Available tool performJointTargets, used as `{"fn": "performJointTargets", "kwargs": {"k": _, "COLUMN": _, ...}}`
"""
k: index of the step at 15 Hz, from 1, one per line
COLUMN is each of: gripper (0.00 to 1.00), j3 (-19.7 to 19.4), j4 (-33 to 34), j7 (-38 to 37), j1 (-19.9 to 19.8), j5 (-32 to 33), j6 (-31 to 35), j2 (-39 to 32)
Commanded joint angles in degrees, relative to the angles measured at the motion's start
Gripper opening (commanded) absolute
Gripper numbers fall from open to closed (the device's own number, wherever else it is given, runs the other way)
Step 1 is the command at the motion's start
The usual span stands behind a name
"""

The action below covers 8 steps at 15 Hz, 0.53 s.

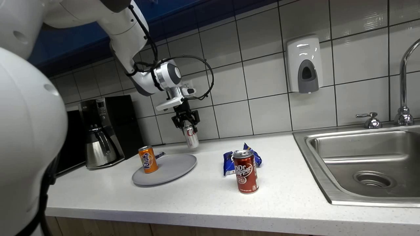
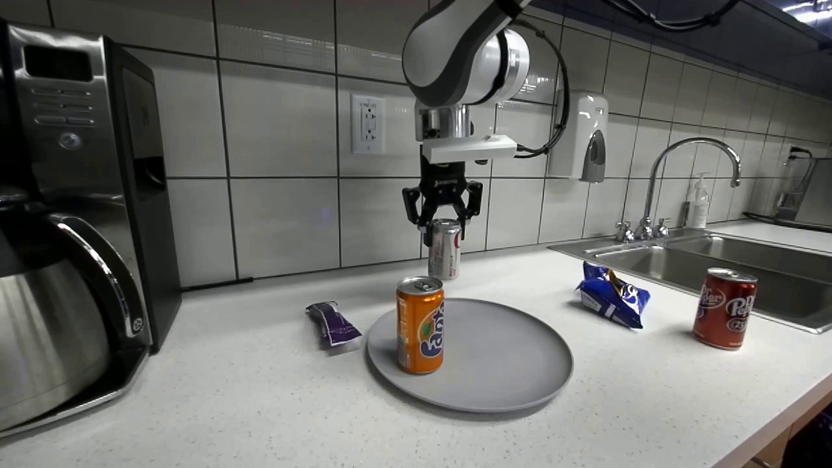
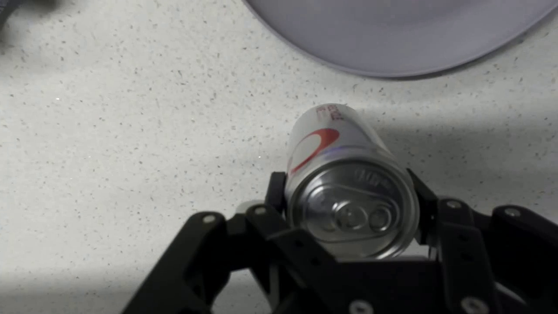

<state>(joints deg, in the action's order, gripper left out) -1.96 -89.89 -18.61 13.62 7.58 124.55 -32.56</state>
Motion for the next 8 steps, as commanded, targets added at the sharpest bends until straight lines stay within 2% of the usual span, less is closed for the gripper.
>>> {"fn": "performJointTargets", "kwargs": {"k": 1, "gripper": 0.39, "j3": 0.7, "j4": -5.0, "j7": -3.3, "j1": 1.3, "j5": 0.9, "j6": 0.8, "j2": 4.2}}
{"fn": "performJointTargets", "kwargs": {"k": 8, "gripper": 0.39, "j3": 1.6, "j4": -14.6, "j7": -8.1, "j1": 3.6, "j5": 1.0, "j6": 4.7, "j2": 9.0}}
